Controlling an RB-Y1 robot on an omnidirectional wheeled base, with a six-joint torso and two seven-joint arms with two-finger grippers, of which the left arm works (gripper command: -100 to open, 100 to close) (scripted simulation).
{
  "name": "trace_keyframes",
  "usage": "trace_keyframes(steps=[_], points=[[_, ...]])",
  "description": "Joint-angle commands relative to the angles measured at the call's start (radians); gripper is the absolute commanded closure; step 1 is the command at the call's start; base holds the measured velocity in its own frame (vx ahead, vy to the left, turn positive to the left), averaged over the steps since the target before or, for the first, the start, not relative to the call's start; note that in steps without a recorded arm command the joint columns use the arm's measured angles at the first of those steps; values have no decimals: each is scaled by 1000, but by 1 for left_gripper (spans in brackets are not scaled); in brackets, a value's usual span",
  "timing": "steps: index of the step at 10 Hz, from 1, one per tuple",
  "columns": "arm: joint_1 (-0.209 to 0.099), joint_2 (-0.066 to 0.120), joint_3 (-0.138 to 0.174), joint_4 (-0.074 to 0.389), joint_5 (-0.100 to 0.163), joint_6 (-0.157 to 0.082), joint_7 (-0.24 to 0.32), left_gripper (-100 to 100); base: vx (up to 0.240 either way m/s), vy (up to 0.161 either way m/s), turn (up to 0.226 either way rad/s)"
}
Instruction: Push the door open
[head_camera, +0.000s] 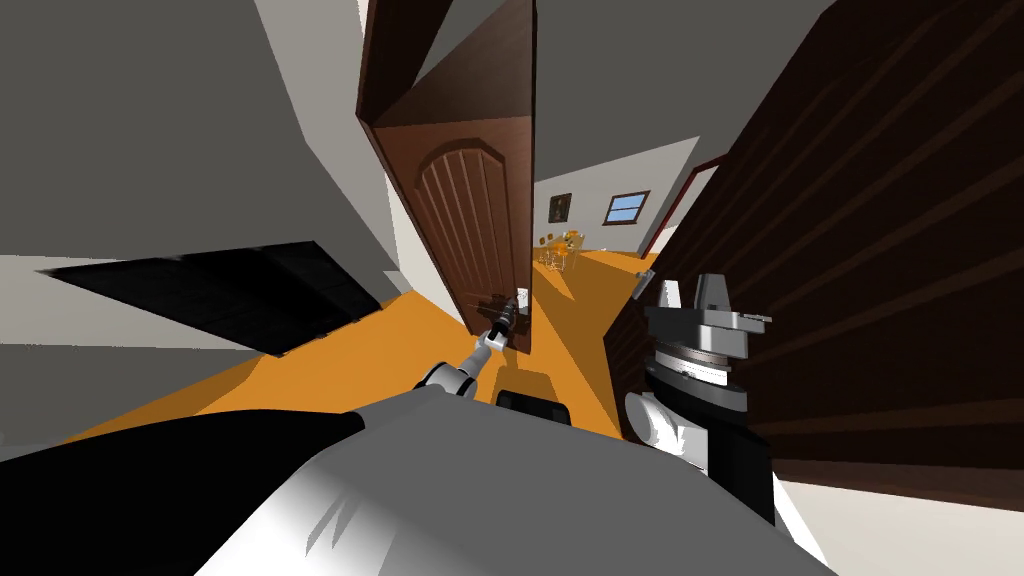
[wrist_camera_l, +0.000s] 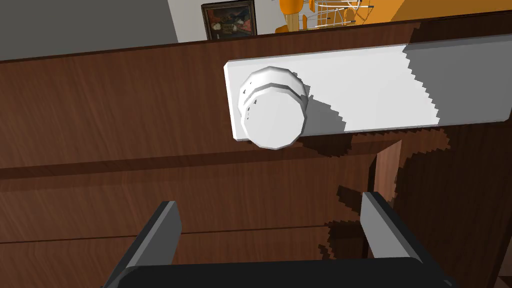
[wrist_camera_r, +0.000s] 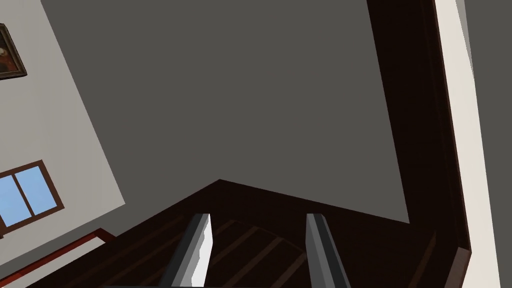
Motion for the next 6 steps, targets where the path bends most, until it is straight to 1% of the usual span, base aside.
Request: trace_keyframes(steps=[1,2,3,4,6], points=[[-2,-10,1,-1,2,2,1,-100,-219,-34,44],[-2,-17,2,-2,3,4,1,-100,-204,10,38],[-3,-12,1,-1,2,3,2,-100,-87,7,0],[-1,-4,4,1,3,-1,0,-100,83,-33,-29],[-1,0,6,2,3,-4,-2,-100,171,-42,-13]])
